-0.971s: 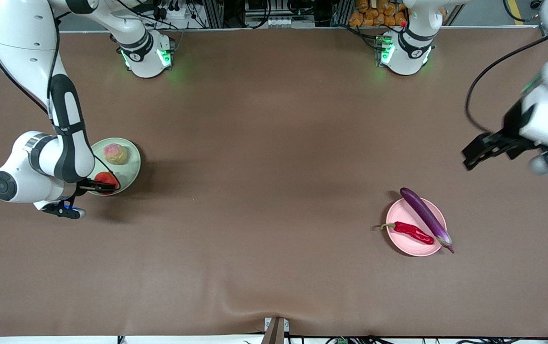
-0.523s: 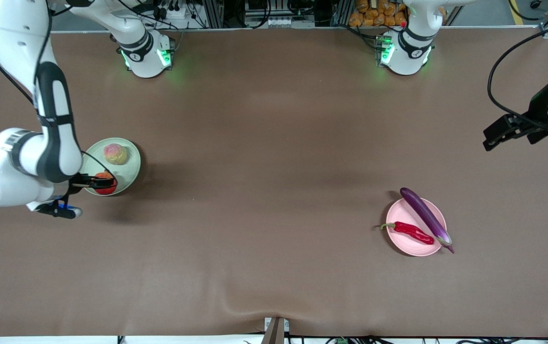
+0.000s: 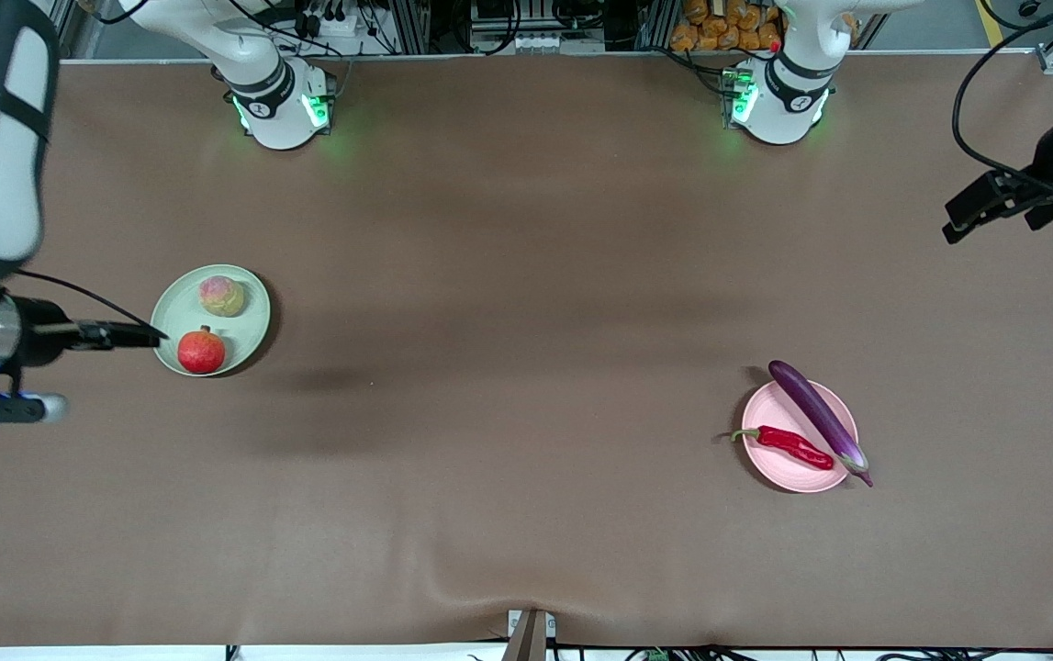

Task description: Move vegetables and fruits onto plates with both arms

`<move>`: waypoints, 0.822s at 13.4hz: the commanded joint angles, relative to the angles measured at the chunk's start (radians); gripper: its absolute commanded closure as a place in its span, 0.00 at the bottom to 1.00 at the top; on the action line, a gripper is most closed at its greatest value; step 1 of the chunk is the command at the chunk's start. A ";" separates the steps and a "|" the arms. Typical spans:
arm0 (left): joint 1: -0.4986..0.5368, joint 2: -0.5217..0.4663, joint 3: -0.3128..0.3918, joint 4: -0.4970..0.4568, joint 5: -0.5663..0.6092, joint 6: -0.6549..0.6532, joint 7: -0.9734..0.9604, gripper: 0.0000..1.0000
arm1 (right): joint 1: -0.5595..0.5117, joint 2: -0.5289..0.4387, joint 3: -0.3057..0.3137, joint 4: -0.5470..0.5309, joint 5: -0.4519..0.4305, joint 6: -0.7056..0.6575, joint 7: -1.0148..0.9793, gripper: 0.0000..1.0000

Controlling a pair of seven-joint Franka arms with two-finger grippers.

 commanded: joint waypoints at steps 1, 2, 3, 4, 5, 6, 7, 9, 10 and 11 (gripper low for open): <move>-0.001 -0.057 -0.005 -0.060 -0.009 0.006 0.021 0.00 | 0.000 -0.067 0.010 0.058 -0.010 -0.110 -0.002 0.00; -0.001 -0.057 -0.008 -0.054 -0.006 0.003 0.045 0.00 | -0.004 -0.091 0.005 0.058 -0.013 -0.140 -0.002 0.00; 0.000 -0.055 -0.009 -0.052 -0.003 0.001 0.082 0.00 | -0.013 -0.110 0.005 0.058 -0.015 -0.177 -0.004 0.00; 0.005 -0.057 -0.008 -0.052 -0.003 -0.001 0.108 0.00 | -0.023 -0.139 0.005 0.056 -0.016 -0.196 -0.001 0.00; 0.006 -0.057 -0.009 -0.052 -0.001 -0.013 0.110 0.00 | -0.035 -0.165 0.012 0.050 -0.026 -0.187 -0.001 0.00; 0.005 -0.057 -0.009 -0.052 -0.001 -0.019 0.110 0.00 | -0.036 -0.187 0.019 0.049 -0.047 -0.181 0.001 0.00; 0.005 -0.057 -0.009 -0.052 -0.001 -0.019 0.110 0.00 | -0.055 -0.207 0.045 0.041 -0.064 -0.164 0.001 0.00; 0.003 -0.066 -0.017 -0.063 -0.001 -0.017 0.107 0.00 | -0.156 -0.260 0.176 -0.026 -0.110 -0.115 0.001 0.00; 0.003 -0.066 -0.023 -0.065 -0.001 -0.017 0.107 0.00 | -0.182 -0.295 0.236 -0.083 -0.148 -0.075 0.001 0.00; 0.005 -0.069 -0.023 -0.068 -0.001 -0.016 0.105 0.00 | -0.199 -0.337 0.288 -0.140 -0.189 -0.040 0.001 0.00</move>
